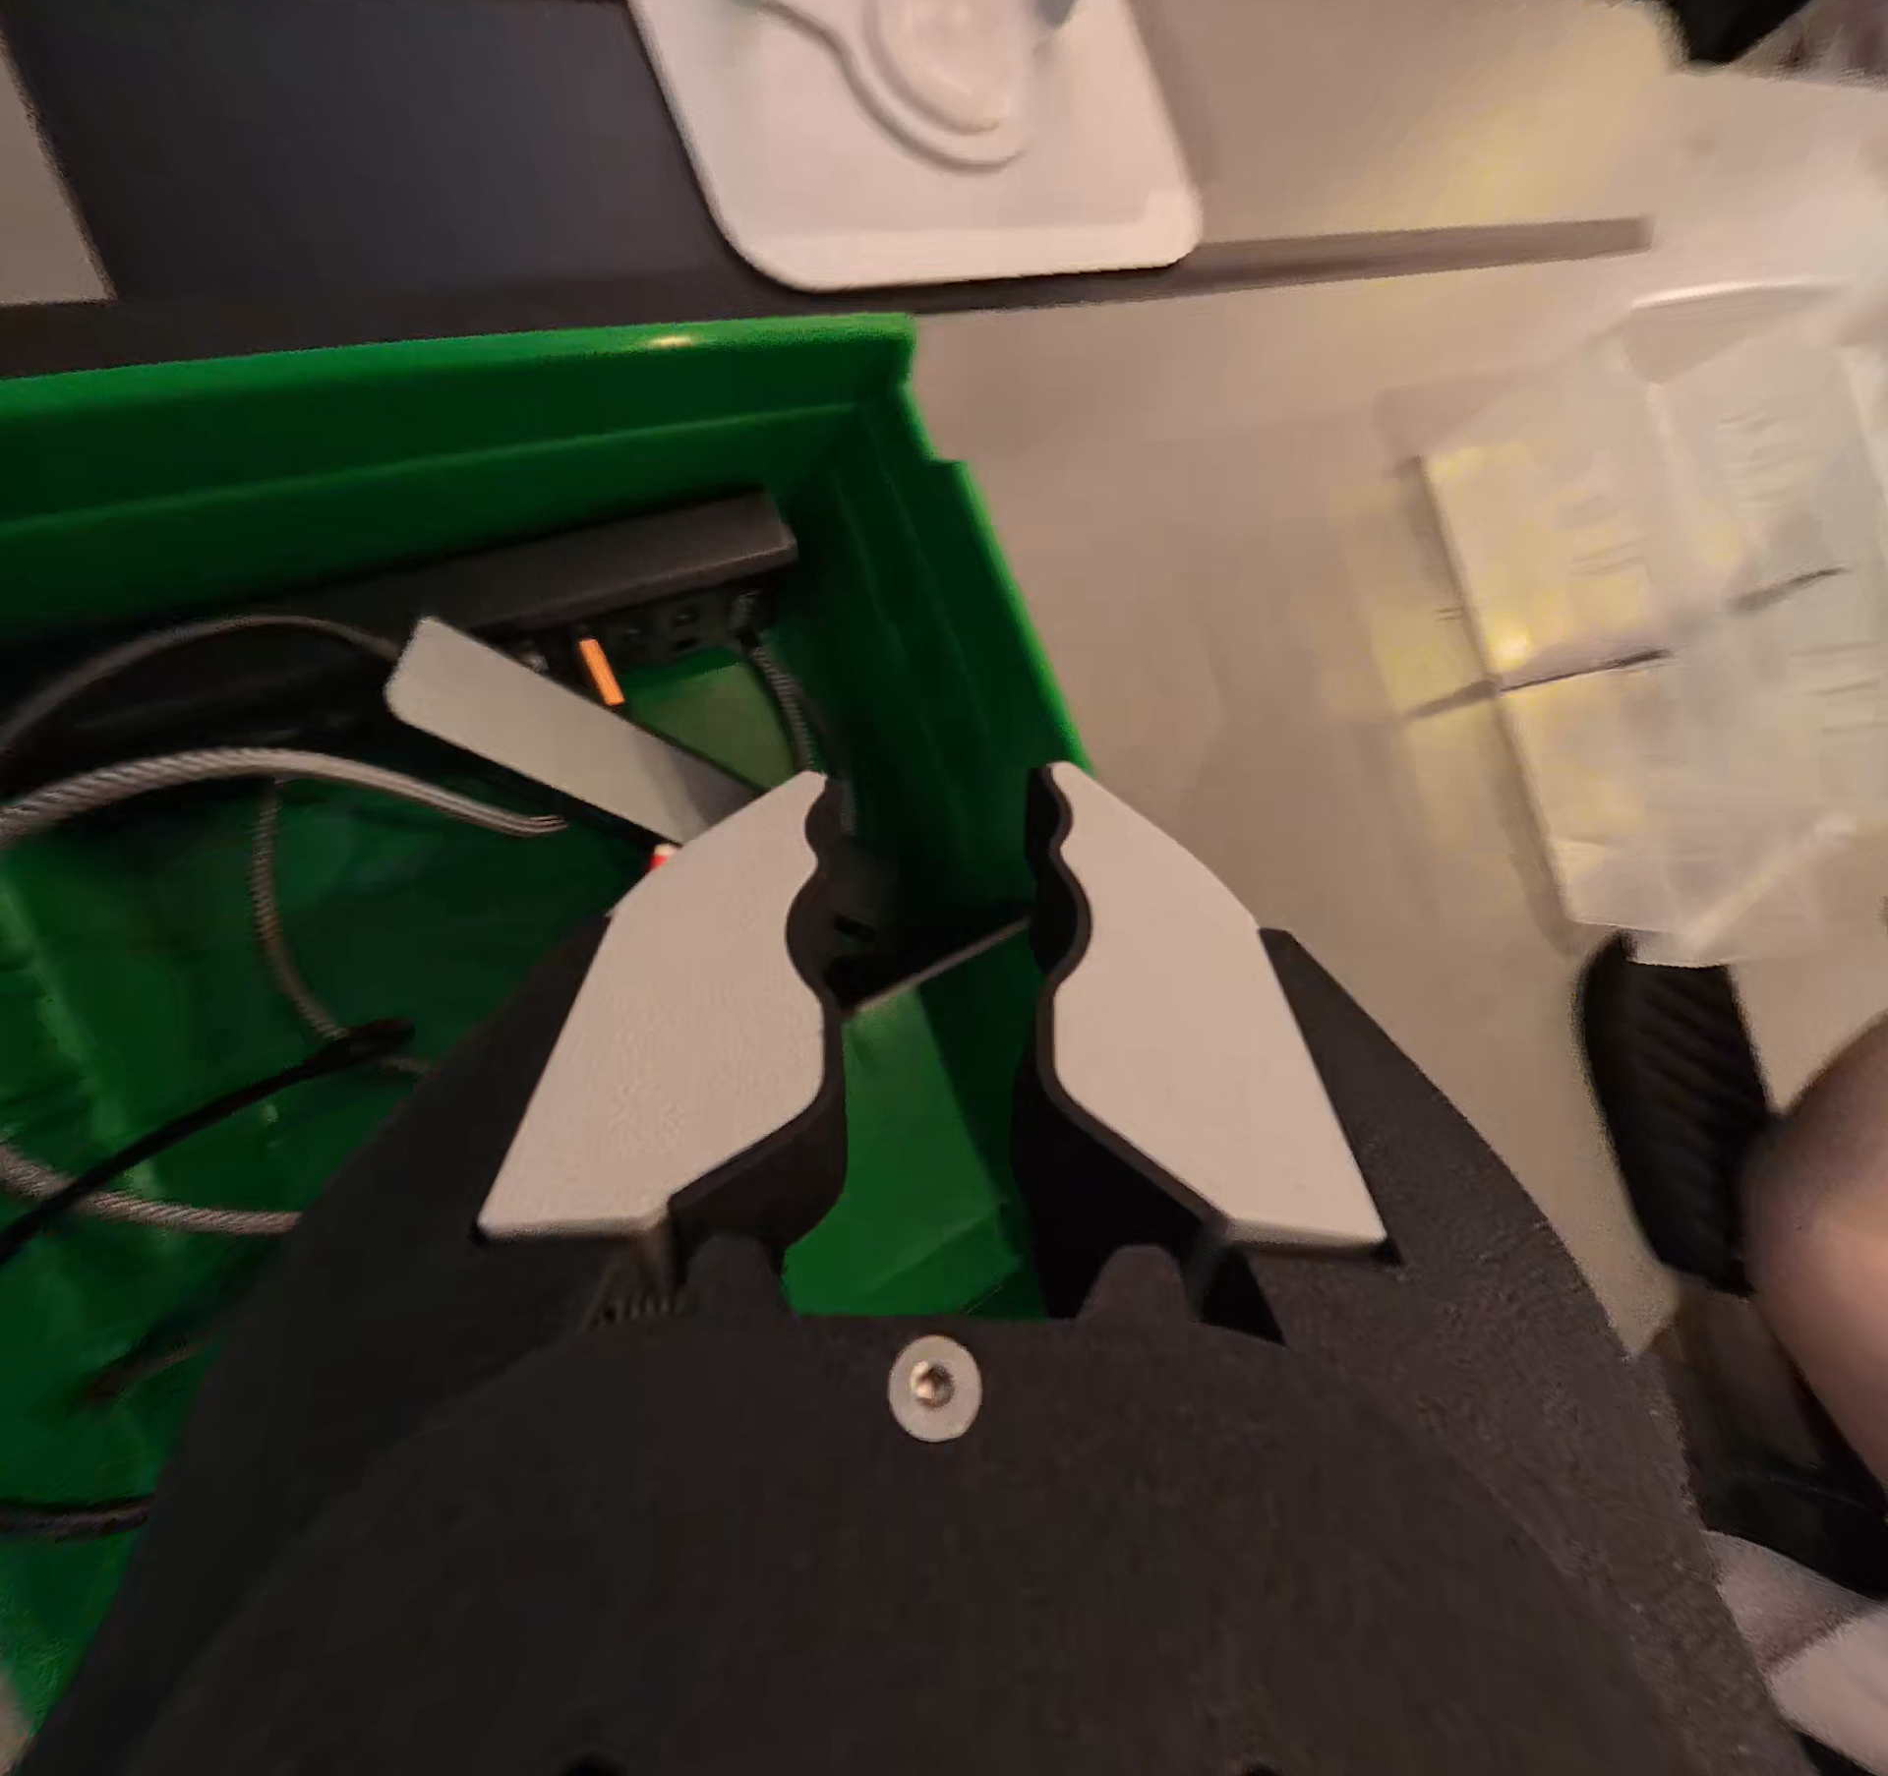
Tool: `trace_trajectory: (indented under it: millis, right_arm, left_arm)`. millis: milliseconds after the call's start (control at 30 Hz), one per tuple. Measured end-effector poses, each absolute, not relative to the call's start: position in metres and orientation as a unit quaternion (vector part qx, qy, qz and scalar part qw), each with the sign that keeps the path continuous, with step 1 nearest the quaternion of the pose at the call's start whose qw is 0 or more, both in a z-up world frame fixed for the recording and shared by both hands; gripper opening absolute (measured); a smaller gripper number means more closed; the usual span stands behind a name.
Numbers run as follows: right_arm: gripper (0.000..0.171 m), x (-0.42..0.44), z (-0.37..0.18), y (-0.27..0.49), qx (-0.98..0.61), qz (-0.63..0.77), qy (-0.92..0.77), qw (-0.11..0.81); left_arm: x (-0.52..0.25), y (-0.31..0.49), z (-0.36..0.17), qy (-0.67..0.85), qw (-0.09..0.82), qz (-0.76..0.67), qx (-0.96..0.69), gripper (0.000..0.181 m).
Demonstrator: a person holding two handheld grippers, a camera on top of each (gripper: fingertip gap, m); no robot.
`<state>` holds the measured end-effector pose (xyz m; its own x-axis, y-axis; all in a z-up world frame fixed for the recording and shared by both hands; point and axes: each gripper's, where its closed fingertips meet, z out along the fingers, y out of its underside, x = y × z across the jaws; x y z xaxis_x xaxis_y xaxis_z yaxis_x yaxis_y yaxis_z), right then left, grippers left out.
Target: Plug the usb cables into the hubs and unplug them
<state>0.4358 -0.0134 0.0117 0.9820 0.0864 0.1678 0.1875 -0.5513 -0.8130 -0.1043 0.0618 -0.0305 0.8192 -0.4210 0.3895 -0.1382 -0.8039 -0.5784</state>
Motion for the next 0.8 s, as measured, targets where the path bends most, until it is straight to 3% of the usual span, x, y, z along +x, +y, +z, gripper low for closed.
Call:
trace_trajectory:
  millis: [100, 300, 367, 433, 533, 800]
  right_arm:
    - [0.029, 0.427, 0.008, -0.007, -0.881, -0.055, -0.095, 0.461]
    - [0.030, 0.416, 0.006, 0.000, -0.876, -0.060, -0.121, 0.462]
    - [0.030, 0.415, 0.005, 0.001, -0.877, -0.064, -0.124, 0.460]
    - [0.030, 0.415, 0.003, 0.001, -0.878, -0.068, -0.127, 0.456]
    - [0.030, 0.411, -0.003, 0.001, -0.884, -0.064, -0.137, 0.443]
    - [0.030, 0.399, -0.016, 0.002, -0.893, -0.089, -0.177, 0.403]
  left_arm:
    - [-0.110, 0.079, -0.036, 0.203, 0.235, -0.178, -0.934, 0.036]
    - [-0.119, 0.103, -0.026, 0.553, 0.256, 0.078, -0.789, 0.054]
    - [-0.129, 0.100, -0.036, 0.643, 0.232, 0.150, -0.715, 0.046]
    - [-0.137, 0.087, -0.056, 0.693, 0.165, 0.151, -0.685, 0.035]
    - [-0.145, 0.083, -0.080, 0.711, 0.079, 0.117, -0.689, 0.059]
    - [-0.172, 0.106, -0.097, 0.768, -0.037, 0.158, -0.619, 0.050]
